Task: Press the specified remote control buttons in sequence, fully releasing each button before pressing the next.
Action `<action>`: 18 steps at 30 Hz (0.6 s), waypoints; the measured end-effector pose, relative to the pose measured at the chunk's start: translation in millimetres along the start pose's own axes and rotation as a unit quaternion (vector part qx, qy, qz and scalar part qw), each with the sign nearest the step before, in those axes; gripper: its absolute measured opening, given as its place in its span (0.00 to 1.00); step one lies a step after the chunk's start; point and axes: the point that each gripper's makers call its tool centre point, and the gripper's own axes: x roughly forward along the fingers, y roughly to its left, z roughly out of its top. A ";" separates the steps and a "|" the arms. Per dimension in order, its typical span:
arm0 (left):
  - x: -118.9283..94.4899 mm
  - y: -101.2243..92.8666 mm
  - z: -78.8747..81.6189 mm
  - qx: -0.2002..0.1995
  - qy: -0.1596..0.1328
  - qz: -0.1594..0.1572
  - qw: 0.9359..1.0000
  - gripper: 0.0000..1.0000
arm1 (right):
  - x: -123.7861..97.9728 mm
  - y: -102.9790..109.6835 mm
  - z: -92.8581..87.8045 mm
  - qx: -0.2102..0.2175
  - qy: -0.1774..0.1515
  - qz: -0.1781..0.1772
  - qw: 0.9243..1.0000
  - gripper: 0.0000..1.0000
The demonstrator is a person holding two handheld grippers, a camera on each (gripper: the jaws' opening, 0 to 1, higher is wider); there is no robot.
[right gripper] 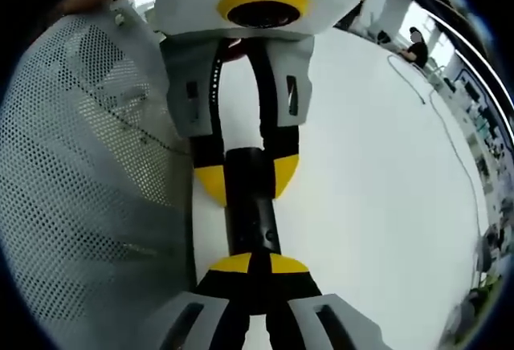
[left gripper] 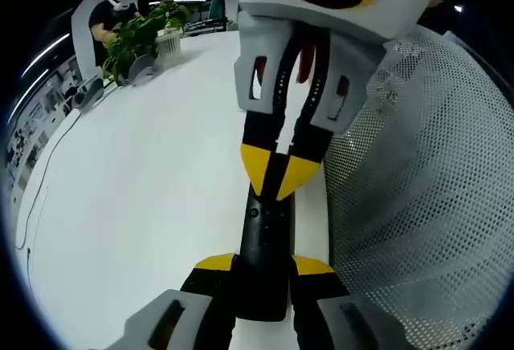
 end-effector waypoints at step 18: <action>0.0 -0.3 -0.1 -0.001 0.000 0.000 1.000 0.25 | -3.9 -0.7 2.8 0.001 -0.030 -0.013 0.999 0.00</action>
